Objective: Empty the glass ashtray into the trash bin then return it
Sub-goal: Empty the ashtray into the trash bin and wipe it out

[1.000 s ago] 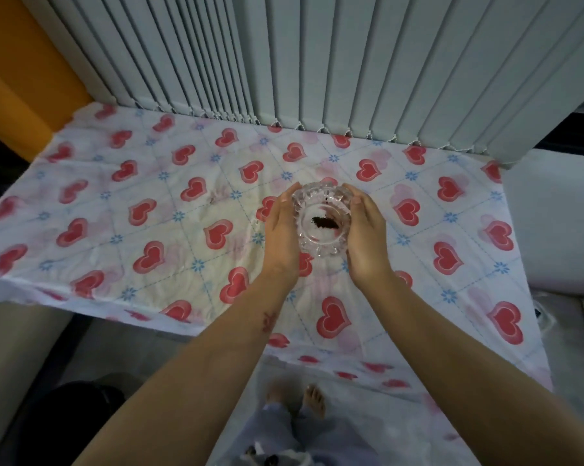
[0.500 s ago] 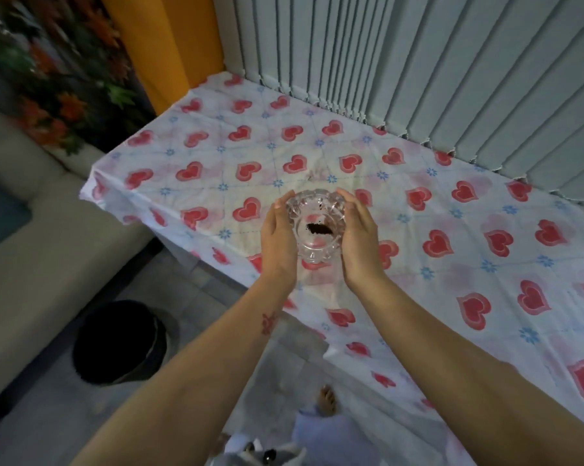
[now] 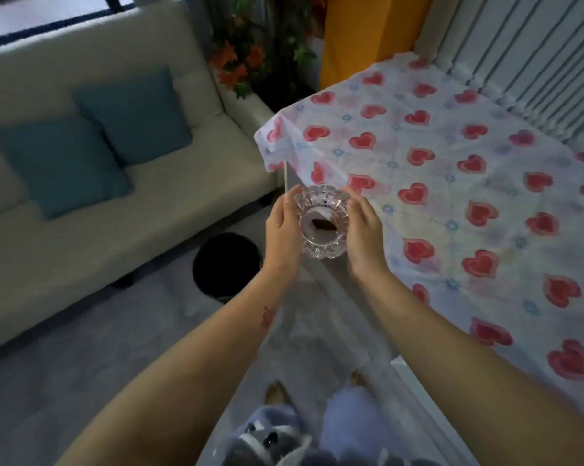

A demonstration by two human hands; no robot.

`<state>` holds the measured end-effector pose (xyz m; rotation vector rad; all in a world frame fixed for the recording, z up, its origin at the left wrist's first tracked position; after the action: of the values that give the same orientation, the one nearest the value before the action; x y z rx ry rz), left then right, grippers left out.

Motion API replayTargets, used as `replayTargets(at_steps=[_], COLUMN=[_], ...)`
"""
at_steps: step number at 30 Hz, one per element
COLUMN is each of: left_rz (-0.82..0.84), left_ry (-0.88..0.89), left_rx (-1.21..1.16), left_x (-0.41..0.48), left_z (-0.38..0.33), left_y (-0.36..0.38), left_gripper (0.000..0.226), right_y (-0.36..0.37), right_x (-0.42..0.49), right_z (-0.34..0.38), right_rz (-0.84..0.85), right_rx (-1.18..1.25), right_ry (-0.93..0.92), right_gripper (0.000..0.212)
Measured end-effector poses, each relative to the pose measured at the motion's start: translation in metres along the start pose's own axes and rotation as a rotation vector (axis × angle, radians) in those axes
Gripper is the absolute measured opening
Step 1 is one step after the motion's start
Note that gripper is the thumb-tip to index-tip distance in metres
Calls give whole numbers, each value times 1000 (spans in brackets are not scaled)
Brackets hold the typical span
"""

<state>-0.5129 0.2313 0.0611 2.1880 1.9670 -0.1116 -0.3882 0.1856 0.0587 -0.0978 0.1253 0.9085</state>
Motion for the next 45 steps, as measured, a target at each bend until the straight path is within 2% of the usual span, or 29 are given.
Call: replayTargets(at_steps=[9, 17, 22, 31, 35, 41, 45], left_rz=[-298, -491, -564, -573, -551, -541, -559], left_ry=[-5, -60, -121, -184, -160, -129, -292], left_rx=[-47, -143, -212, -168, -73, 299, 560], left_x=[38, 96, 134, 193, 215, 225, 219], left_z=[2, 31, 72, 231, 313, 429, 490], left_y=[-102, -142, -164, -207, -224, -274, -306], left_gripper=[35, 33, 33, 32, 36, 50, 48], right_y=[125, 200, 232, 275, 289, 298, 298], right_x=[15, 61, 84, 113, 124, 153, 174], right_z=[-18, -52, -96, -249, -325, -433, -478], right_rz=[286, 459, 512, 488, 527, 519, 507], right_rx=[-51, -90, 3, -72, -22, -122, -148], right_ry=[51, 106, 215, 199, 259, 238, 215], right_gripper=[34, 34, 33, 33, 34, 34, 34])
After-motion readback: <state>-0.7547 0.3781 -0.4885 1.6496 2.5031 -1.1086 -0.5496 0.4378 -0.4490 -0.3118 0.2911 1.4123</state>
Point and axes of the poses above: each hand's wrist, its own x-axis towards the middle knuckle, its own y-axis out of the palm, z = x × y, the point moved 4 cm from there along x, towards the middle knuckle
